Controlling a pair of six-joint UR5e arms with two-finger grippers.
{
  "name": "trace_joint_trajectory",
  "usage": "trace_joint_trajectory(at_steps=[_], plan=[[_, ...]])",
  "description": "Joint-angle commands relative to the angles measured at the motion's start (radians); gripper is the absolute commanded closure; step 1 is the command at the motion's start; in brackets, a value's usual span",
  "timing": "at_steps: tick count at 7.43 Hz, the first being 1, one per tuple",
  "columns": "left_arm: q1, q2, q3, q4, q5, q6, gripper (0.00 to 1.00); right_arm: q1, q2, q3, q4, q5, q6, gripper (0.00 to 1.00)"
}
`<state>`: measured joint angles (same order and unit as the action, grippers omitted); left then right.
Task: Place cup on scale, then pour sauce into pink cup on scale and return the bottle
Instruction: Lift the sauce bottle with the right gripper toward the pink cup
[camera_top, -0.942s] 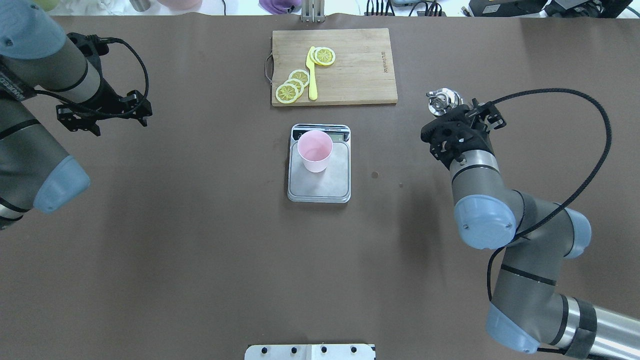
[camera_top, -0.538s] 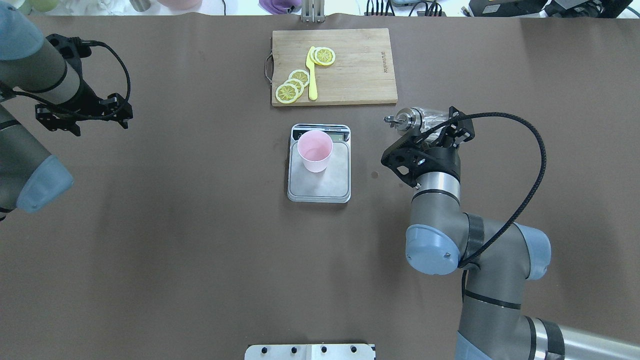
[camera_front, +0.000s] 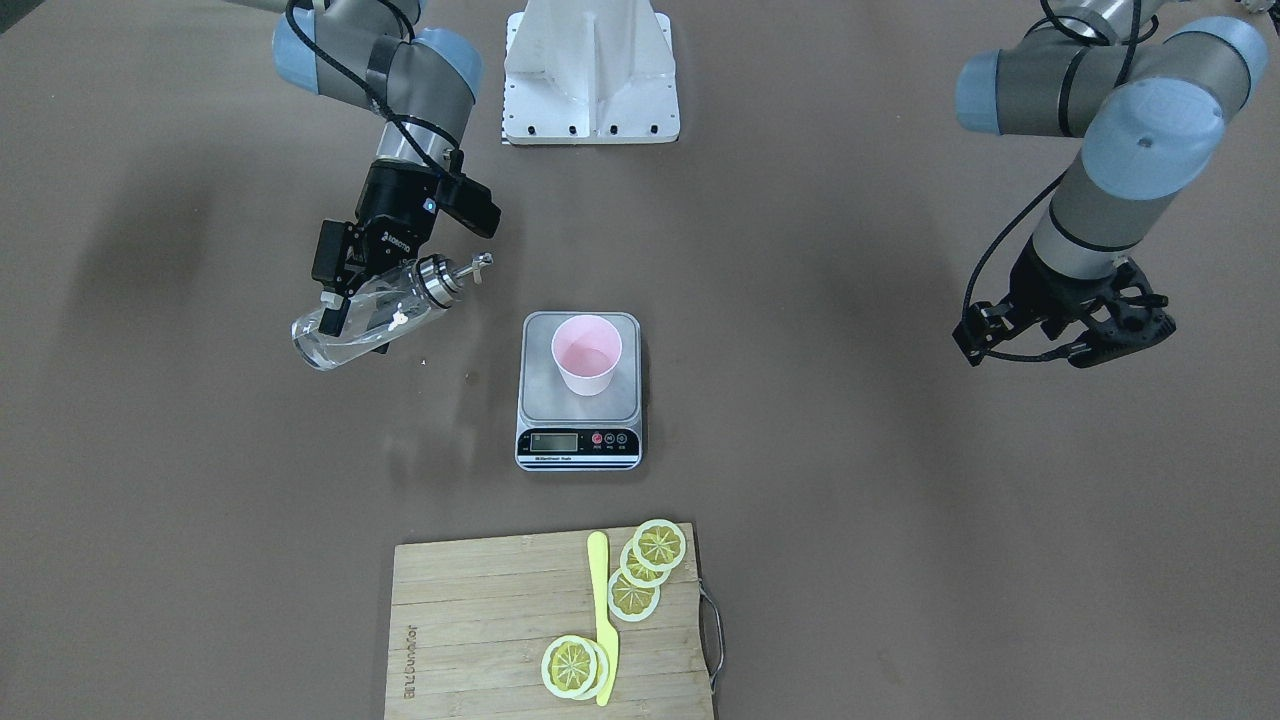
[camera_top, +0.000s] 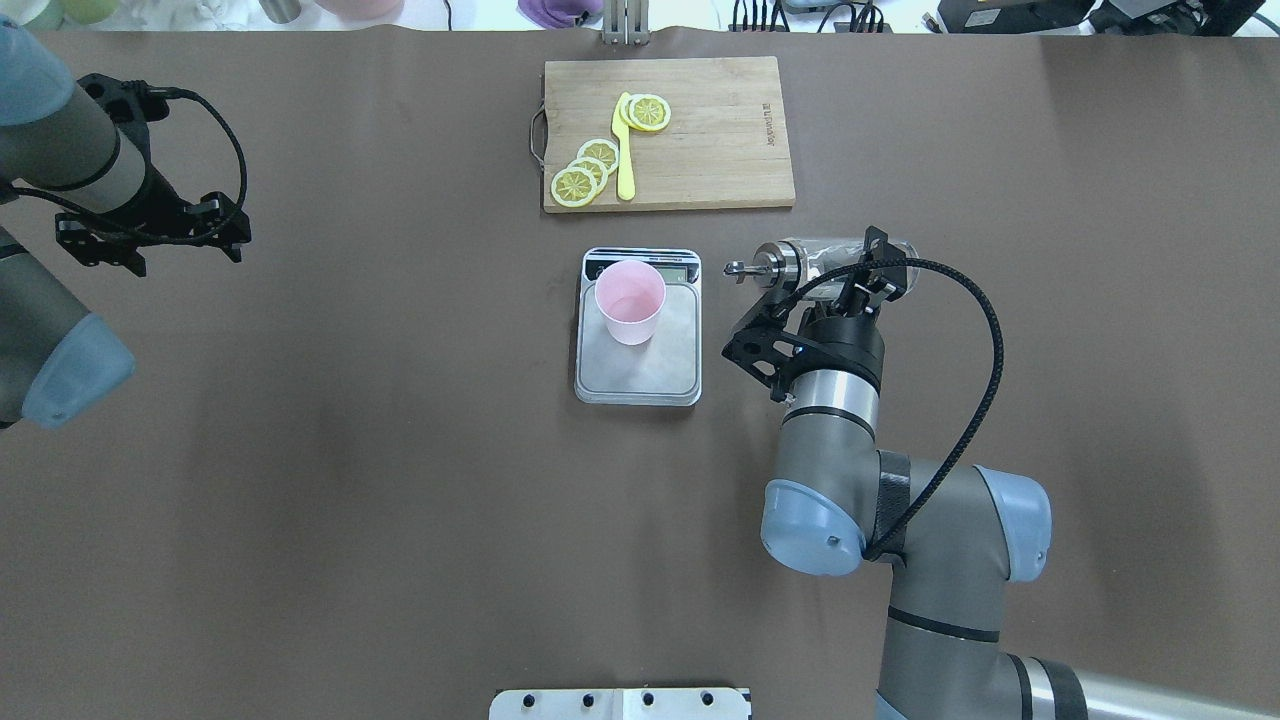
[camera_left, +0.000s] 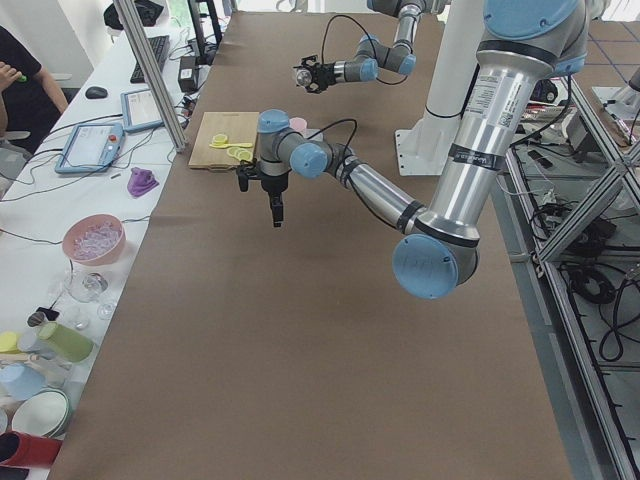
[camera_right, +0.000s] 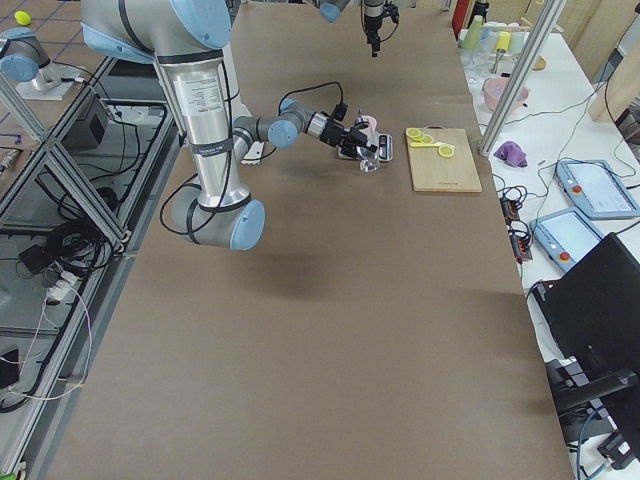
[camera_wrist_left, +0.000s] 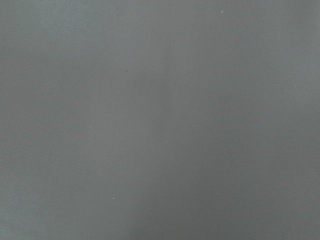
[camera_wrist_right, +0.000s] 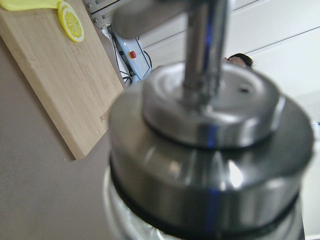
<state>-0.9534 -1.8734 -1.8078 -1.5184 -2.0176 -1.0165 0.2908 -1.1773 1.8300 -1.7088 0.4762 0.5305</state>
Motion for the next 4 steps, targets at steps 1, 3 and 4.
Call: trace_joint_trajectory(at_steps=[1,3,4], plan=[[-0.001,0.019,0.007,-0.008,0.000,0.007,0.01,-0.002,0.039,-0.073,-0.008,-0.028,0.000,1.00],[0.001,0.028,0.008,-0.017,0.000,0.007,0.01,-0.001,0.146,-0.107,-0.099,-0.062,0.003,1.00],[-0.001,0.030,0.011,-0.038,0.000,0.006,0.01,0.004,0.163,-0.104,-0.162,-0.068,0.012,1.00]])
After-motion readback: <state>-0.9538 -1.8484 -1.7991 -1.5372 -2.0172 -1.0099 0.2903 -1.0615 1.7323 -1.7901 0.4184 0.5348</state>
